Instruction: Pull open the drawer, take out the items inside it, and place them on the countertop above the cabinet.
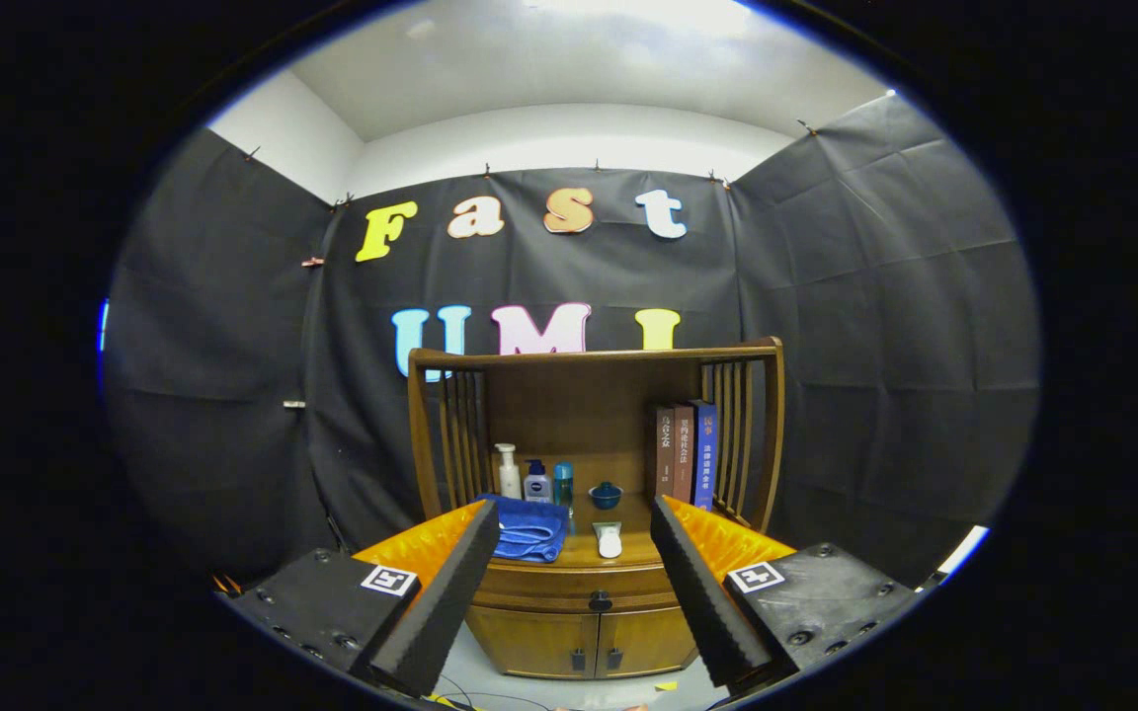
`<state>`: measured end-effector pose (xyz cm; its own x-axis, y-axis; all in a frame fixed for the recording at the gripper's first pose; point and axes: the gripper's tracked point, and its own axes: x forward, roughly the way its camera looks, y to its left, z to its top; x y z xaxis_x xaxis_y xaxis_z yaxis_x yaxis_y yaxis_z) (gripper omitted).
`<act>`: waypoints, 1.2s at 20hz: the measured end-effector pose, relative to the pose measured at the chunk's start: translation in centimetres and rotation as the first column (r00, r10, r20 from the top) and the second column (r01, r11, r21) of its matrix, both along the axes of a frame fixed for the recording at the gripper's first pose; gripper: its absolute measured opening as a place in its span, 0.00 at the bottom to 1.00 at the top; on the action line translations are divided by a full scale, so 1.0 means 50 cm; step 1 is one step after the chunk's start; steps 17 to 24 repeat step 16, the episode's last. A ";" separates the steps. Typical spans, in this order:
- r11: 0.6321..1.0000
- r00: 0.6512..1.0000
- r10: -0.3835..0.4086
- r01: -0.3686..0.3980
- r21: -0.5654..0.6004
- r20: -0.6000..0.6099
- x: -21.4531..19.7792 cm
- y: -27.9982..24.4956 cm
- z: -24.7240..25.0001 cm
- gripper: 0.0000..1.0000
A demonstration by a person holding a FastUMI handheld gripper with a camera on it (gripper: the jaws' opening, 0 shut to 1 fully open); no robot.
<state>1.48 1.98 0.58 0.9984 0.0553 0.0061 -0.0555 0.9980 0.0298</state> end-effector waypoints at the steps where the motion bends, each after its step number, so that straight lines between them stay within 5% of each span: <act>1: 1.000 1.000 -0.002 0.002 -0.001 -0.006 -0.004 -0.009 -0.007 0.98; 24: 1.000 1.000 -0.020 0.020 0.023 0.006 -0.023 -0.060 -0.022 0.98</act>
